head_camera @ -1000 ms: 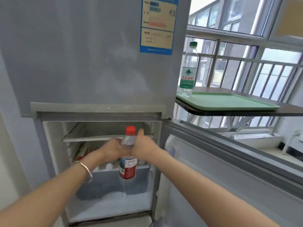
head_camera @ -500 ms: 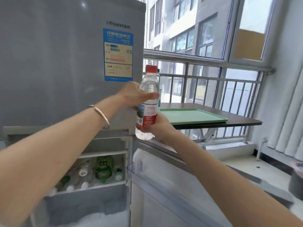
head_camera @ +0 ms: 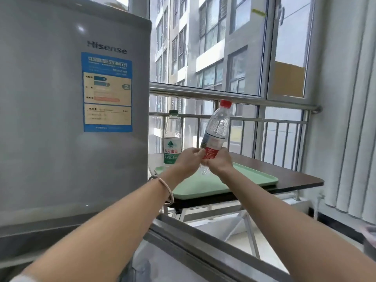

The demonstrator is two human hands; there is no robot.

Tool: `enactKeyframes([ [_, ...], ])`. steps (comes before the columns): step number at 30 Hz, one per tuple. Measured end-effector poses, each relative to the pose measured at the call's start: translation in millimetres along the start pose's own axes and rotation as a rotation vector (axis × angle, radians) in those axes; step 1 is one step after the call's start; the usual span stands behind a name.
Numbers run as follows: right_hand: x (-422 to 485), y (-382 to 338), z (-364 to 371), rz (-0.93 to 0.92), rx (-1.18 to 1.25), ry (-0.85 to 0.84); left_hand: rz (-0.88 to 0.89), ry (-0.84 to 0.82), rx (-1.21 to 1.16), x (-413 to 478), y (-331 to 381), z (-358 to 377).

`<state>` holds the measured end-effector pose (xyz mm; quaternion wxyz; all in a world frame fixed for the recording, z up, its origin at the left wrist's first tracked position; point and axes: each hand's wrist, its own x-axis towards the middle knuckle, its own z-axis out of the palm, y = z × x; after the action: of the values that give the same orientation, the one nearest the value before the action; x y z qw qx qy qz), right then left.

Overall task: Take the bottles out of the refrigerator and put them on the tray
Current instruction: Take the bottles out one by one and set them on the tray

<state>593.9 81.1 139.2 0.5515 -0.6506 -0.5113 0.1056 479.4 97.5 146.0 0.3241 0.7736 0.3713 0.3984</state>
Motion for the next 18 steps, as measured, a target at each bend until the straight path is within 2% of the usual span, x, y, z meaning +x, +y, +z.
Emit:
enactKeyframes([
  [4,33,15,18,0.034,-0.066,-0.048,0.001,0.005,0.022,28,-25,12],
  [10,57,23,47,-0.03,-0.128,-0.226,-0.145,-0.034,-0.019,51,-49,2],
  [18,74,23,55,0.084,-0.135,-0.322,-0.134,-0.013,0.042,57,-54,5],
])
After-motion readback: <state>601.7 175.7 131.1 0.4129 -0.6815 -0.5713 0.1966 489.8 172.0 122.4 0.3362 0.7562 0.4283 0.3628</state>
